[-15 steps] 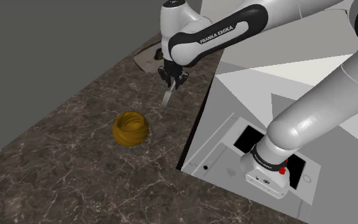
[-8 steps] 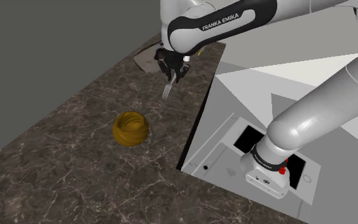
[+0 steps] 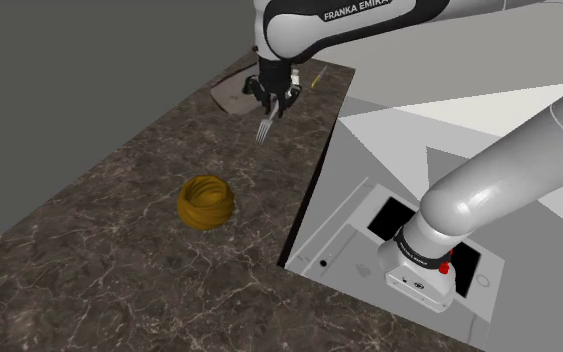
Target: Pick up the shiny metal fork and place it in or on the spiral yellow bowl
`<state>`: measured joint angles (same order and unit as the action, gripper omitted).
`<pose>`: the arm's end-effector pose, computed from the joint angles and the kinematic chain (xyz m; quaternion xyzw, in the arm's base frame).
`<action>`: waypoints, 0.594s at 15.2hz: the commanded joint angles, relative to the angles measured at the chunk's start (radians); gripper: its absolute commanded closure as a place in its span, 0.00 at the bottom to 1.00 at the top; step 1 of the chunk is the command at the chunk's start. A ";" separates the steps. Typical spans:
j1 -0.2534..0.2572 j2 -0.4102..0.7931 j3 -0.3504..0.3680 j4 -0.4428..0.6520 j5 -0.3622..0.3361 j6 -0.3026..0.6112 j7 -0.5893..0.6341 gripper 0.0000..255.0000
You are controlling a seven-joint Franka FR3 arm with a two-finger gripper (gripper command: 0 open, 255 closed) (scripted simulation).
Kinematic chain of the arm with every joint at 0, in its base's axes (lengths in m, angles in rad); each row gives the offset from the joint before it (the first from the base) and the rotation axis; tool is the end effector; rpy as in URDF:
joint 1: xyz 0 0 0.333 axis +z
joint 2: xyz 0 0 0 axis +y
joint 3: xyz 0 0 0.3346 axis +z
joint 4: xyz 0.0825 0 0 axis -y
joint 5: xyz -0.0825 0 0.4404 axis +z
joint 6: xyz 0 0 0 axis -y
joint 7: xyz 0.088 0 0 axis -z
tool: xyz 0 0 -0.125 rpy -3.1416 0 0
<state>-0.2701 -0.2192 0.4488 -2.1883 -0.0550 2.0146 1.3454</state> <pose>0.5330 0.0982 0.4504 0.8364 -0.5432 0.0580 0.0444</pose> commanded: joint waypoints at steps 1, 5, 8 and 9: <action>0.001 -0.005 0.000 0.017 0.003 -0.021 -0.001 1.00; 0.039 0.016 0.066 0.040 0.004 -0.034 0.102 1.00; 0.066 0.045 0.117 0.069 -0.003 -0.045 0.184 1.00; 0.075 0.057 0.135 0.080 -0.007 -0.049 0.213 1.00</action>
<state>-0.2024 -0.1793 0.5660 -2.1263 -0.0549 1.9711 1.5281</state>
